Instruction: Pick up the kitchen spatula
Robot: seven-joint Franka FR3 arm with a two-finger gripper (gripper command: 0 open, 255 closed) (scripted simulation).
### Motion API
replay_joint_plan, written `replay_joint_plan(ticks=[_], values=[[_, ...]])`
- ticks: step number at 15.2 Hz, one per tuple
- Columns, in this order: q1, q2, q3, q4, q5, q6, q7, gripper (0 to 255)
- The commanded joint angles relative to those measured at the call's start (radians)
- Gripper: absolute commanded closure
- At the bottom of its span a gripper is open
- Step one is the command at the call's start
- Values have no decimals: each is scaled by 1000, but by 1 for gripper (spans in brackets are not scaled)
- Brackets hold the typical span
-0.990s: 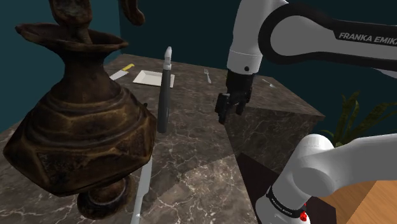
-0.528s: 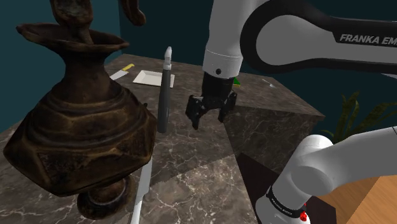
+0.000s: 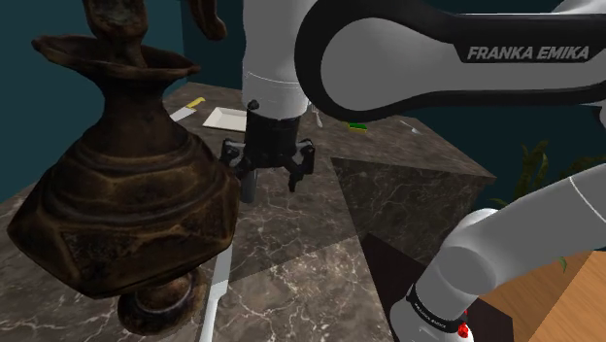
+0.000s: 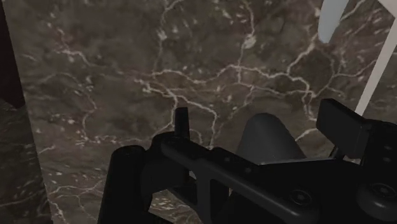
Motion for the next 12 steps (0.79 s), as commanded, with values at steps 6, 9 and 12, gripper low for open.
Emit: replay_joint_plan(ticks=[6, 9, 12], values=[[-187, 398, 370, 301, -343, -15, 513, 0], [-141, 537, 400, 365, -485, -47, 649, 0], [-142, 535, 396, 324, -485, -7, 657, 0]])
